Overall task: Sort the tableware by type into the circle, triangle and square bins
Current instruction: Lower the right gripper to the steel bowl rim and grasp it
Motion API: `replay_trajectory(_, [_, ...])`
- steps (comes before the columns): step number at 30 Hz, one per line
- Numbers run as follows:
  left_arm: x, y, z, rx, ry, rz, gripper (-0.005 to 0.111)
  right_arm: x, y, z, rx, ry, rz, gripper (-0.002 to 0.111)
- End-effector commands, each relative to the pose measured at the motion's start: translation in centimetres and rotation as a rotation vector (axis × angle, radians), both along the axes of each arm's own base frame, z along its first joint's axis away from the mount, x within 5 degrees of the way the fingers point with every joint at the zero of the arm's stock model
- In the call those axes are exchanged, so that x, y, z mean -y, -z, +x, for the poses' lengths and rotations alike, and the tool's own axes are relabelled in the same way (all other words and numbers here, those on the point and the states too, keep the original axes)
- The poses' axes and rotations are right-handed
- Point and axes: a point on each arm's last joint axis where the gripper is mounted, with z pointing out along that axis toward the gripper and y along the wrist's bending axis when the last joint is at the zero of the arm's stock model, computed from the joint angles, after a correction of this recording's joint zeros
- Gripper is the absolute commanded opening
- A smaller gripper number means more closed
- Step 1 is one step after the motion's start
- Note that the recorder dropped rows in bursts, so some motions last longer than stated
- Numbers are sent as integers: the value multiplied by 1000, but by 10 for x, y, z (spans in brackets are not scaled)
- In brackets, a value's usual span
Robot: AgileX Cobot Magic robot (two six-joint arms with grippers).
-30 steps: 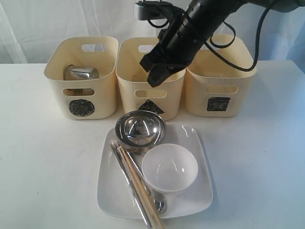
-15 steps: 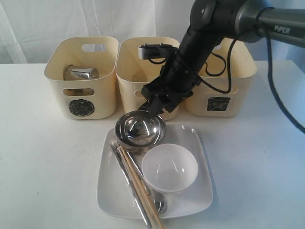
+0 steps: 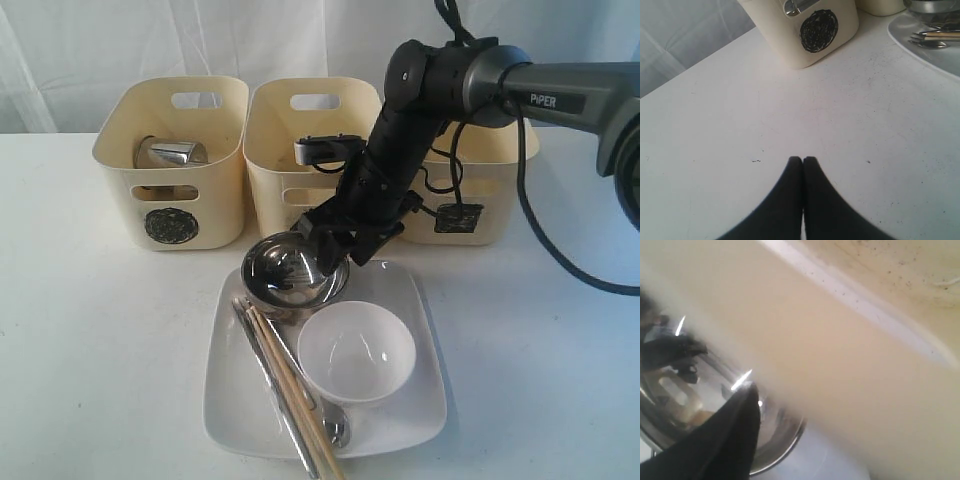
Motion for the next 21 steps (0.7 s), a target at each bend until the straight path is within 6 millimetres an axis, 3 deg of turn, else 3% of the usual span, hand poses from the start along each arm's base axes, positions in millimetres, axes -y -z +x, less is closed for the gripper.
replay_trajectory(1, [0, 1, 0, 2, 3, -6, 0, 4, 4, 3, -4, 12, -3, 47])
replay_trajectory(9, [0, 1, 0, 2, 3, -6, 0, 3, 16, 4, -30, 13, -14, 30])
replay_trajectory(12, [0, 1, 0, 2, 3, -6, 0, 4, 18, 1, -61, 9, -23, 8])
replay_trajectory(14, [0, 1, 0, 2, 3, -6, 0, 4, 17, 0, -70, 6, -26, 0])
replay_trajectory(21, [0, 1, 0, 2, 3, -6, 0, 1, 7, -2, -83, 33, 14, 0])
